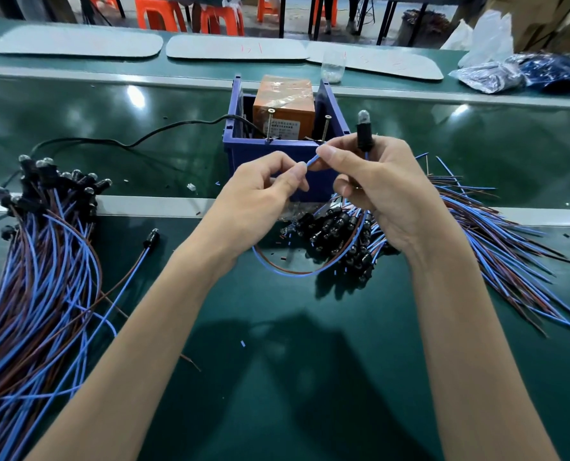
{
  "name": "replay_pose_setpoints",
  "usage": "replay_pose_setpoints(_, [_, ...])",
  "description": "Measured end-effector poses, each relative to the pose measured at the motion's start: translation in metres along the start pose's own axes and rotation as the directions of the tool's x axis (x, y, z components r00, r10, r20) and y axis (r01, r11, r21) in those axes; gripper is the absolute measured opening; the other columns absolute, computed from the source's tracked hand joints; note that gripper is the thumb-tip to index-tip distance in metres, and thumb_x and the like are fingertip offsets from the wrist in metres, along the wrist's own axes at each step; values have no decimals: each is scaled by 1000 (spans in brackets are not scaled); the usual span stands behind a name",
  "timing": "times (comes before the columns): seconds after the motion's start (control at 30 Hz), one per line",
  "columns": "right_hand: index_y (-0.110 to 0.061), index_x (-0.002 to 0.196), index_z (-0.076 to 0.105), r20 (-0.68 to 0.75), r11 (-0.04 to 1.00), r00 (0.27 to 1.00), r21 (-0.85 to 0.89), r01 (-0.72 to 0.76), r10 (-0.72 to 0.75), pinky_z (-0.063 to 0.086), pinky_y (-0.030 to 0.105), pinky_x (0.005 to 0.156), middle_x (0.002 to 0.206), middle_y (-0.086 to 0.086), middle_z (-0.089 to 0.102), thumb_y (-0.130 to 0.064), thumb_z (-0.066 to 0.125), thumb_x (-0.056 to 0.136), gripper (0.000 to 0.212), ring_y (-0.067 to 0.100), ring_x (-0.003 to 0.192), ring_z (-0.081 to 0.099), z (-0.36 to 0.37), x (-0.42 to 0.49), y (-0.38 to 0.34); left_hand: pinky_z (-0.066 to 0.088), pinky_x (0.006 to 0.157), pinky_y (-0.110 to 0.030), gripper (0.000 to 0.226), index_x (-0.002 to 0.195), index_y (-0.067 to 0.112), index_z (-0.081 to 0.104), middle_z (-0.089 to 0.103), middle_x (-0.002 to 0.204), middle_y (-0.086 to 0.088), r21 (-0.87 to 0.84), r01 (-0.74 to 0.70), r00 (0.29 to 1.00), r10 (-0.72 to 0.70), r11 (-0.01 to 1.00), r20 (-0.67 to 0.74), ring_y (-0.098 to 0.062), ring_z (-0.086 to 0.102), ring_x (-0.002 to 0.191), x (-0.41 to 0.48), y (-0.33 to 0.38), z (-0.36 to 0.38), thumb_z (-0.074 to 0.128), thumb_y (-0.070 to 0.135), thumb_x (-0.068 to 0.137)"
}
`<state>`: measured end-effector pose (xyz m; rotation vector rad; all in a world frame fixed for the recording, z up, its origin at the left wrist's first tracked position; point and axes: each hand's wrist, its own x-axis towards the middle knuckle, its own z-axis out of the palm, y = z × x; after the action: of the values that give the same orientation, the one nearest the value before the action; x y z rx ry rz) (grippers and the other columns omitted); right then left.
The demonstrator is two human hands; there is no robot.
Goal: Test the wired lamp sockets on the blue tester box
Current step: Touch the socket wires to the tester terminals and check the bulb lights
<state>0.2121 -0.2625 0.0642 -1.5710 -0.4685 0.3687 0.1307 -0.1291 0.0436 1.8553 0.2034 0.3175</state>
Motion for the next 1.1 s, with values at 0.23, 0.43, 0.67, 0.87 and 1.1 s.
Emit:
replay_pose_setpoints(0.23, [-14,78,64,24,1000,999,14,23,-23,30,12,41,70,-2,72,-9,64,90,13,2,43,42,-1,0,2,18,42,-21,29,71,22,57,29,46,13,-9,-13,1000,13,1000,-2,-9,20,46,0,0,0,50,25,99])
replay_pose_setpoints(0.43, [-13,77,64,-18,999,1000,34,3,-2,27,11,39,67,-2,70,-8,65,89,14,1,42,41,1,2,4,18,40,-19,29,71,22,57,28,43,14,-11,-28,1000,27,1000,-14,-6,20,43,1,0,-2,50,24,99])
replay_pose_setpoints(0.67, [-12,78,64,-206,990,979,139,24,5,23,12,37,57,-8,63,-15,57,96,19,1,40,29,-2,6,3,19,41,-17,30,72,17,51,27,46,15,-253,30,994,-55,967,-90,-4,20,40,4,3,-7,45,16,101])
replay_pose_setpoints(0.87, [-13,82,69,-274,948,957,271,167,-90,26,15,41,60,-3,33,-32,53,98,30,3,46,24,-3,4,2,33,57,-14,30,78,17,63,44,61,10,-463,-26,989,-46,886,-144,-4,38,60,4,6,-1,44,14,101])
replay_pose_setpoints(1.1, [-6,88,71,-76,981,991,151,124,-113,20,17,41,48,-8,33,-24,52,99,28,8,46,23,15,0,1,35,70,-23,24,83,28,75,57,68,21,-646,33,980,-153,763,-131,-5,40,75,1,12,4,54,30,93])
